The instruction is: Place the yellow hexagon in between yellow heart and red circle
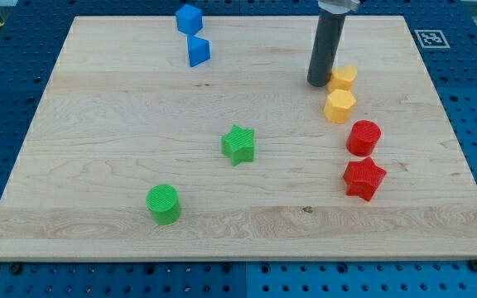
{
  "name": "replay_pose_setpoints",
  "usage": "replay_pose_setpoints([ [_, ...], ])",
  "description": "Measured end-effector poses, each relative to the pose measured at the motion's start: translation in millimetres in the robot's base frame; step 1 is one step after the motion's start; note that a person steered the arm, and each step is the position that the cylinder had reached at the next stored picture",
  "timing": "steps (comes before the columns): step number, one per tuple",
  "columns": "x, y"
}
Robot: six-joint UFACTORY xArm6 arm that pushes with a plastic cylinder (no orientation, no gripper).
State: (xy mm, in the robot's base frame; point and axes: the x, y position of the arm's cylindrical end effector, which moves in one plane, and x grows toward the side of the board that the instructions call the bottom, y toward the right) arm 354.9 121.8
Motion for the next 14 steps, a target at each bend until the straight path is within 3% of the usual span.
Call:
replay_pose_setpoints([
  [4, 5, -42],
  [7, 14, -42],
  [11, 56, -9],
  [14, 57, 2],
])
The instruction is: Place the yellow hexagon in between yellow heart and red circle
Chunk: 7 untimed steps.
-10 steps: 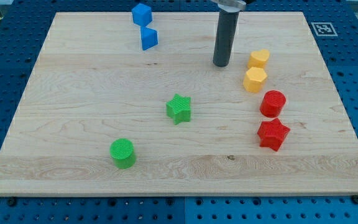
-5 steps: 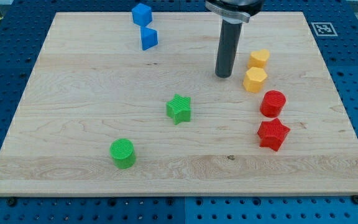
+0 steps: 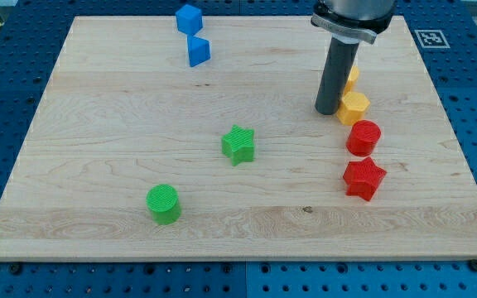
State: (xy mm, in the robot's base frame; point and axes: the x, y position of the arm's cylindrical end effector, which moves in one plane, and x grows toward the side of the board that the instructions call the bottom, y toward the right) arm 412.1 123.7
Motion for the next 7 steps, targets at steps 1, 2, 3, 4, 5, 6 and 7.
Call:
replay_pose_setpoints([
  [1, 0, 0],
  [2, 0, -25],
  [3, 0, -64],
  [4, 0, -79],
  [5, 11, -79],
  [6, 33, -79],
  [7, 42, -79],
])
